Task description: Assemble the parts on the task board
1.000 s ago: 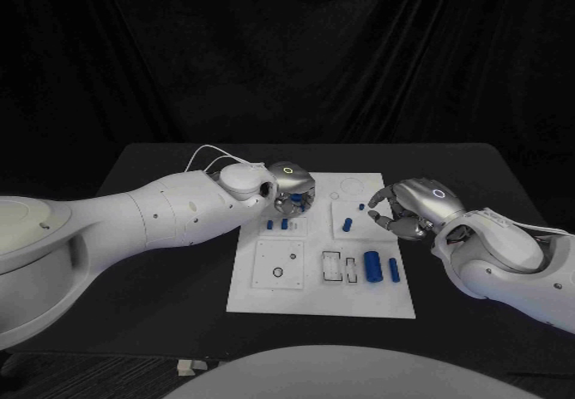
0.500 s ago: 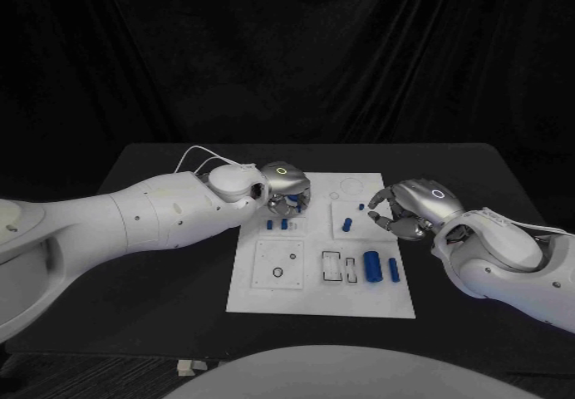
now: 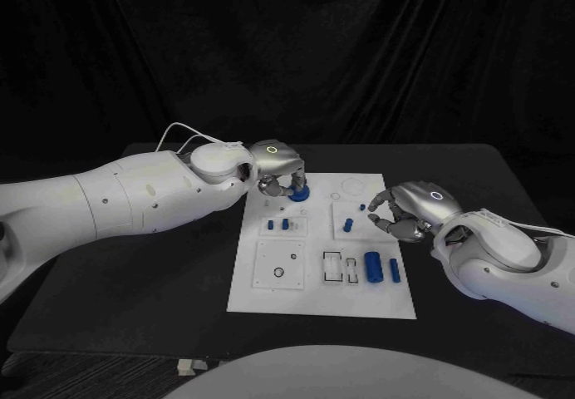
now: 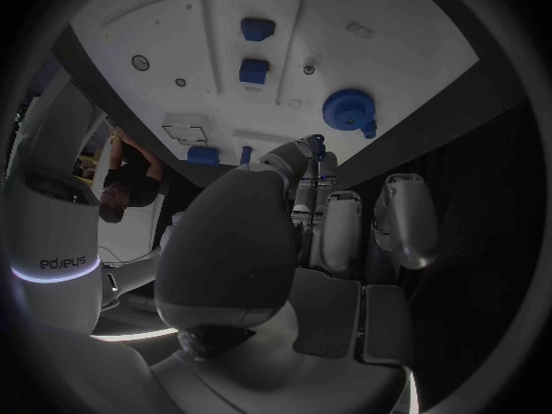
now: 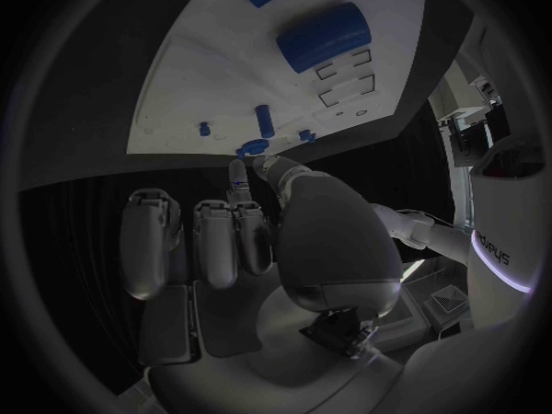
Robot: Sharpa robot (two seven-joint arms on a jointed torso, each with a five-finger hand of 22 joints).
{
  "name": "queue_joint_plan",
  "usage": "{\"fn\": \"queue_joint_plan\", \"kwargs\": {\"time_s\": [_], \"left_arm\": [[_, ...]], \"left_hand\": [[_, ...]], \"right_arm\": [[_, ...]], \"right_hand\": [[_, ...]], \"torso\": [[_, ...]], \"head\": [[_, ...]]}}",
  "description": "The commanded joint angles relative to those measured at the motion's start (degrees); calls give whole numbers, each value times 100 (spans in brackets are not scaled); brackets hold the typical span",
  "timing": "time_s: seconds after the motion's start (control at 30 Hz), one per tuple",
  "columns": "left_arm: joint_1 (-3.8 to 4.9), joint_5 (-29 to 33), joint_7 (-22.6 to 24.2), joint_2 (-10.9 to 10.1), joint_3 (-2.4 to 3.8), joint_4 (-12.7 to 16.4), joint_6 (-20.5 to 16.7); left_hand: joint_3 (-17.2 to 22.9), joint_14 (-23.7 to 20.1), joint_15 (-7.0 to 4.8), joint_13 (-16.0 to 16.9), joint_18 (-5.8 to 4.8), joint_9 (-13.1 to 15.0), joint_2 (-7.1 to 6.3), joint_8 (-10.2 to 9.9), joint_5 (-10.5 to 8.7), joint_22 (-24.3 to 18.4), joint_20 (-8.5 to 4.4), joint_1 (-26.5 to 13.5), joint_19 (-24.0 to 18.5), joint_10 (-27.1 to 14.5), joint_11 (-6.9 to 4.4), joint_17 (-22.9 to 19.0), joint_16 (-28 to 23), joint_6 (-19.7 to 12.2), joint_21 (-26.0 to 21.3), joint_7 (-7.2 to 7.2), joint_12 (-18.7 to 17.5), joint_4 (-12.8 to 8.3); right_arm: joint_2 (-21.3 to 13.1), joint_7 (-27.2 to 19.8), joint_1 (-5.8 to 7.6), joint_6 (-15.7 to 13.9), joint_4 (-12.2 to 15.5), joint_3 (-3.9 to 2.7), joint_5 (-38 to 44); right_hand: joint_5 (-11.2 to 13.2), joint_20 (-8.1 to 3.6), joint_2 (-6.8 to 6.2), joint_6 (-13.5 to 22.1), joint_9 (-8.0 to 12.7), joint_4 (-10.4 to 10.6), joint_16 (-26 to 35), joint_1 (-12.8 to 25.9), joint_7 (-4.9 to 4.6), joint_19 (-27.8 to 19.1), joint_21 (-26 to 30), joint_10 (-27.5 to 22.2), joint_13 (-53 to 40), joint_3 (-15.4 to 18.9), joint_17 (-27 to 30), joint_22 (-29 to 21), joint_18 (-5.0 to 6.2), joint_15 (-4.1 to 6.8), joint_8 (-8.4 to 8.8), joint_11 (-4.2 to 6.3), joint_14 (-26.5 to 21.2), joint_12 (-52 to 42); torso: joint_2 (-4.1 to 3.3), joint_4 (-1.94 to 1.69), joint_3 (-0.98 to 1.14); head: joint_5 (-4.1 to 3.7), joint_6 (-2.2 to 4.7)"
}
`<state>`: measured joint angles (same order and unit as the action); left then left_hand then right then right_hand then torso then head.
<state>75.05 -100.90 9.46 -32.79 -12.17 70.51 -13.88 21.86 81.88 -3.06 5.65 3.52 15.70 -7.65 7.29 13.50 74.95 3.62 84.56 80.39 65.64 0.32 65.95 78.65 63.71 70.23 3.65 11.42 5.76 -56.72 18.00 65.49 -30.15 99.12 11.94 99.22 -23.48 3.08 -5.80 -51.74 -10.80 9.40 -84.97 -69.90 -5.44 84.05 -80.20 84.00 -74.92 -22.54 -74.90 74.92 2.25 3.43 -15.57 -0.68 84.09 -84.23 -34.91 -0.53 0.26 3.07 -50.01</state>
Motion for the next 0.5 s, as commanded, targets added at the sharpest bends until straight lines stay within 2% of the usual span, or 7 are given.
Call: {"fn": "queue_joint_plan", "kwargs": {"time_s": [0.03,0.2,0.5], "left_arm": [[24,-8,39,-26,4,40,159],[6,-8,51,-99,2,40,249],[-119,-8,26,-217,0,42,256]], "left_hand": [[50,-3,-5,-22,60,-12,-25,-49,-78,954,-5,-61,41,61,-2,-26,-44,13,-21,-27,-69,-3],[63,-9,-7,-35,62,-16,-31,-65,-120,951,-8,-71,36,75,-2,-47,-55,4,-35,-28,-99,-6],[75,-16,-8,-37,64,-20,-32,-79,-150,949,-10,-76,30,117,-1,-66,-66,-4,-49,-28,-107,-11]], "right_arm": [[0,-13,-16,42,6,-3,-59],[-3,0,-19,21,3,-3,-67],[-1,15,-20,6,-2,-3,-70]], "right_hand": [[-21,-42,6,-43,8,-9,27,-45,10,184,17,284,-794,-38,-46,1179,22,12,25,29,335,20],[-21,-42,6,-42,8,-10,26,-47,9,183,18,285,-796,-39,-50,1179,22,12,26,28,335,19],[-21,-42,6,-42,8,-10,26,-47,9,183,18,285,-796,-39,-50,1179,22,12,26,28,335,19]], "torso": [[-4,1,2],[2,-5,6],[-25,5,1]], "head": [[-5,1],[-19,1],[-4,1]]}}
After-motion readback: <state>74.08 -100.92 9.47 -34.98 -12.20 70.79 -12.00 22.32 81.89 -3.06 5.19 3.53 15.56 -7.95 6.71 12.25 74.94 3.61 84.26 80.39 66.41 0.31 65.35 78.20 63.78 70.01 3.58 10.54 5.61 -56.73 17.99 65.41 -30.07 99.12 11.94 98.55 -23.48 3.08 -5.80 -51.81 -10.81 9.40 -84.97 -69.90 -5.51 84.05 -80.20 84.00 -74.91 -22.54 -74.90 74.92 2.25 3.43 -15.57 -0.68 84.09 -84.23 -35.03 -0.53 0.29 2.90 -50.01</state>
